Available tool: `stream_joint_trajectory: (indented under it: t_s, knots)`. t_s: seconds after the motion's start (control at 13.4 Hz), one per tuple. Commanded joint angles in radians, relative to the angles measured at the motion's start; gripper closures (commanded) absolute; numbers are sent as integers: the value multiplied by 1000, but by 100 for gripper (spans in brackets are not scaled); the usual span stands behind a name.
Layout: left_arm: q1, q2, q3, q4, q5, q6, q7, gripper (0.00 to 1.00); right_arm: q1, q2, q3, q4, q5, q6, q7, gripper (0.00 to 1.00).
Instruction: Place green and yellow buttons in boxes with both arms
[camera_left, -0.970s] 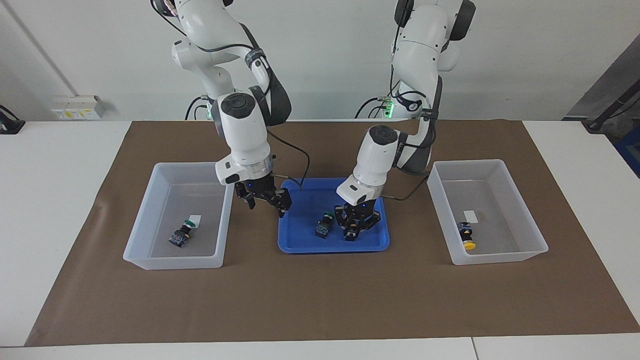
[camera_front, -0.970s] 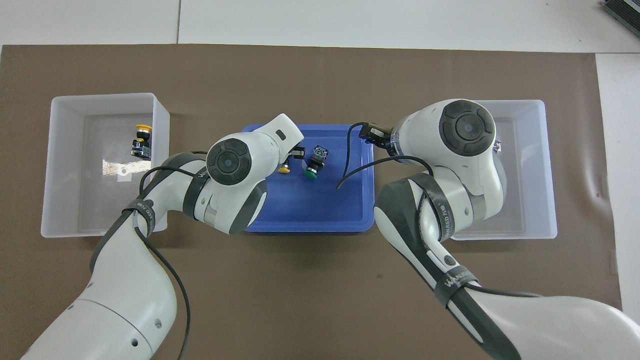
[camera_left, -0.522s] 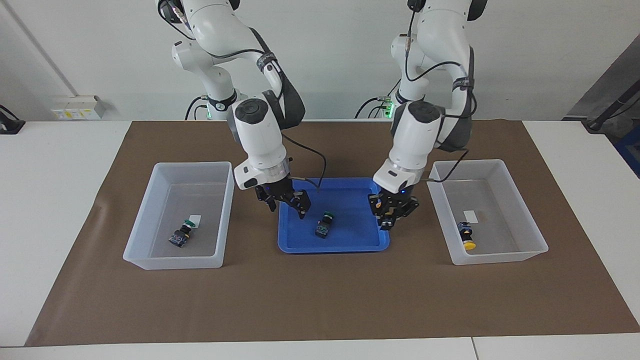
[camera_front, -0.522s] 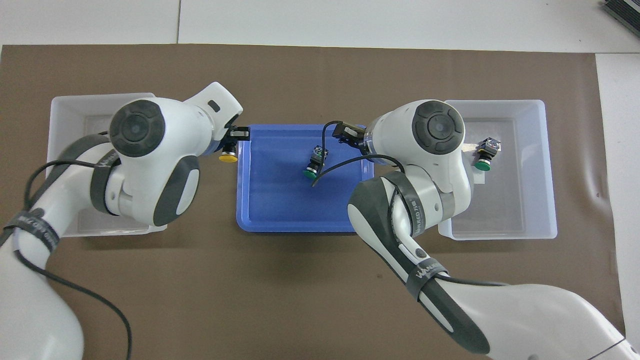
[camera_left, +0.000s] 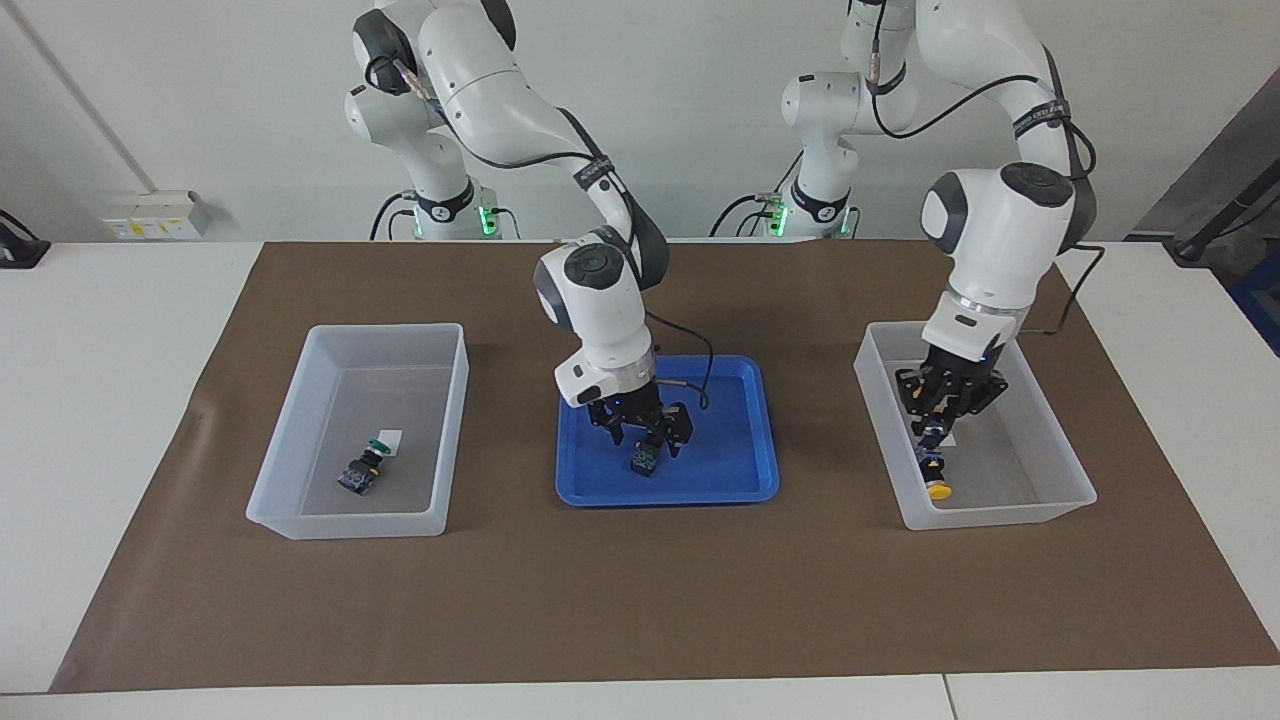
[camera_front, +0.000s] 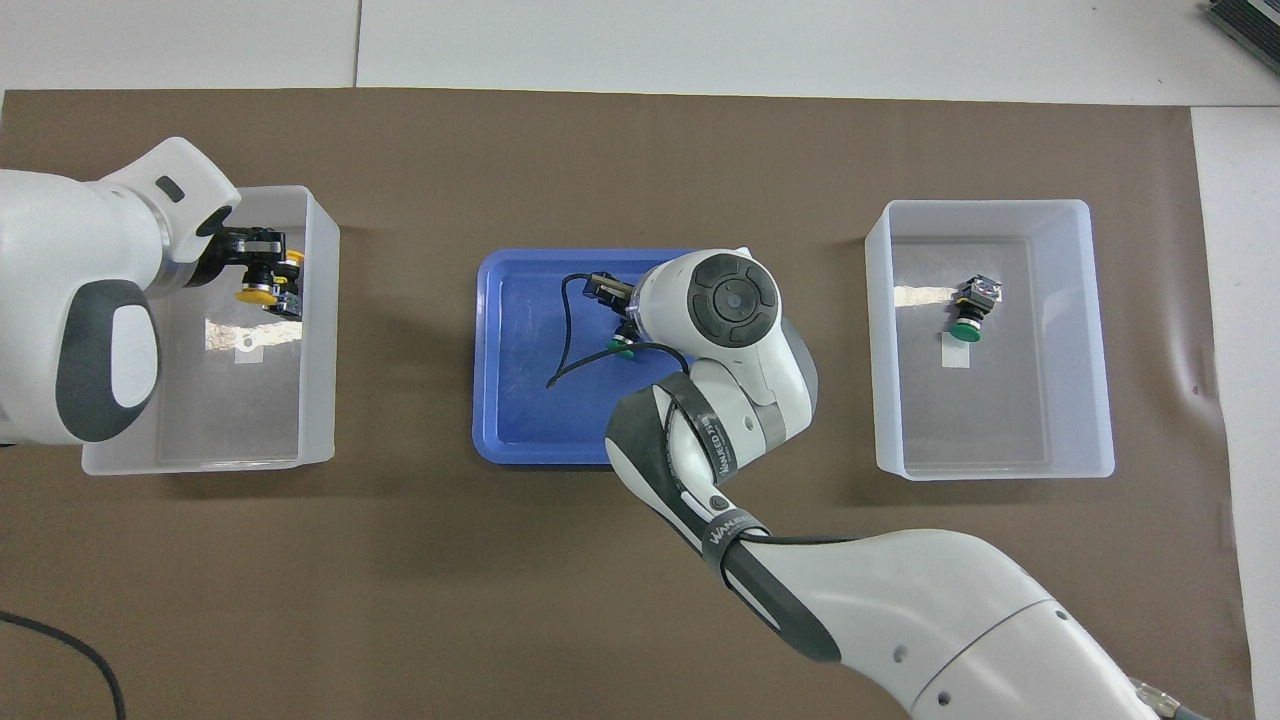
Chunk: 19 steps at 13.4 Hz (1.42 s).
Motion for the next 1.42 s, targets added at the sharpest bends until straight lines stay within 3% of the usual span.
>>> stream_joint_trajectory:
  t_s: [0.0, 0.07, 0.15, 0.3, 0.45, 0.52, 0.6, 0.67, 0.75, 1.04, 1.34]
  knots:
    - [62, 27, -13, -16, -11, 88, 34, 100, -4, 30, 5, 13, -37, 29, 2, 0]
    - [68, 56, -13, -18, -13, 132, 34, 100, -13, 31, 5, 9, -40, 39, -8, 0]
    - [77, 85, -13, -16, -11, 167, 34, 100, -8, 30, 5, 6, -40, 37, -10, 16]
    - [83, 145, -13, -12, -11, 232, 37, 100, -4, 30, 5, 1, -39, 20, -2, 100]
    - [83, 202, -13, -10, -11, 284, 52, 100, -4, 24, 5, 19, -37, -43, 7, 100]
    - [85, 217, -13, -12, -11, 292, 64, 94, -5, 19, 5, 33, -39, -77, 2, 100]
    - [94, 218, -13, -9, -11, 284, 69, 71, -14, -1, 5, 36, -39, -100, -1, 100]
    - [98, 218, -13, -7, -11, 283, 69, 40, -25, -27, 4, 36, -39, -124, -5, 100]
    - [100, 218, -13, -9, -11, 284, 72, 2, -40, -77, -1, 35, -37, -170, -22, 100]
    - [102, 156, -11, -9, -11, 215, 71, 0, -189, -249, -1, 13, -34, -356, -244, 100]
    - [86, -27, -13, -50, -11, 16, 71, 0, -373, -378, -2, -121, -36, -433, -702, 100]
